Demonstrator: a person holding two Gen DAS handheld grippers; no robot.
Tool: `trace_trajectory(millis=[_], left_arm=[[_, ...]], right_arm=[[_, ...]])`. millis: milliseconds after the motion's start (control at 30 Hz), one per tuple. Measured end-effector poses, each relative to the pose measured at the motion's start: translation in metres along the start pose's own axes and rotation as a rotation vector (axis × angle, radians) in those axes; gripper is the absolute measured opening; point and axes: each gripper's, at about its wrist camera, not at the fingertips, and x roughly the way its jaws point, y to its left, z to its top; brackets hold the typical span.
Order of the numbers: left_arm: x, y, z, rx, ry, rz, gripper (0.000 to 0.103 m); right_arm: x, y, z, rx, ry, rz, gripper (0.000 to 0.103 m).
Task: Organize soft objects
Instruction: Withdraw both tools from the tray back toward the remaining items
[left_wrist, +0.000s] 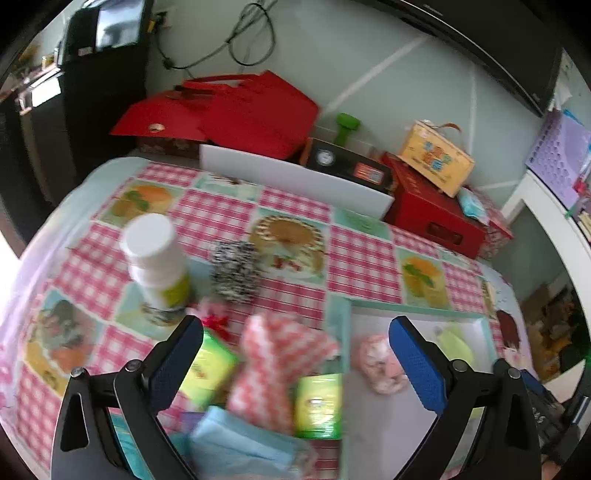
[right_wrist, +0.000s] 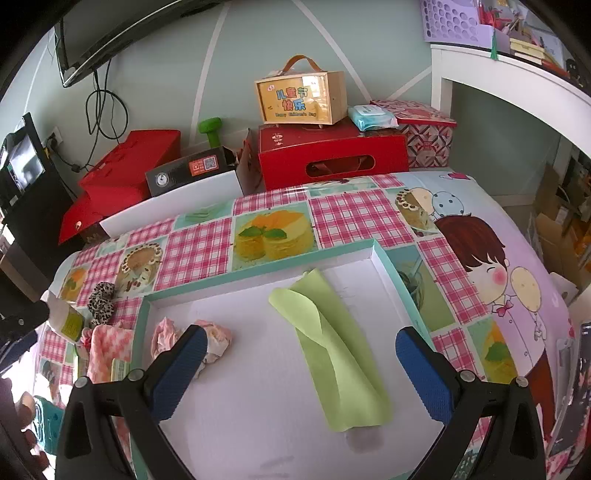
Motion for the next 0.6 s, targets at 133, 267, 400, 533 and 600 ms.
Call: trace_trajectory(millis=[133,267,400,533,600], left_arm=[[-0.005,0.021,0.003,-0.012,-0.006,0.080,0.101],[-0.009,0.046,0.005,-0.053,-0.003,0.130,0.100],[-0.013,0.065,0.005,-0.089,-0.004,0.158,0.100],[-0.013,0.077,0.005,-0.108,0.007,0.184,0.100],[-0.014,0.085,0.005,-0.129,0.012,0.188,0.101]], right_arm=[[-0.002,0.004,0.000,-0.007,-0.001,0.013,0.103],[-0.002,0.015,0.000,-0.024,-0.001,0.038,0.103],[0.000,0.032,-0.002,-0.062,0.004,0.044,0.103],[0.003,0.052,-0.007,-0.093,0.019,0.081,0.103],[0.005,0.063,-0.009,-0.102,0.031,0.111,0.103]])
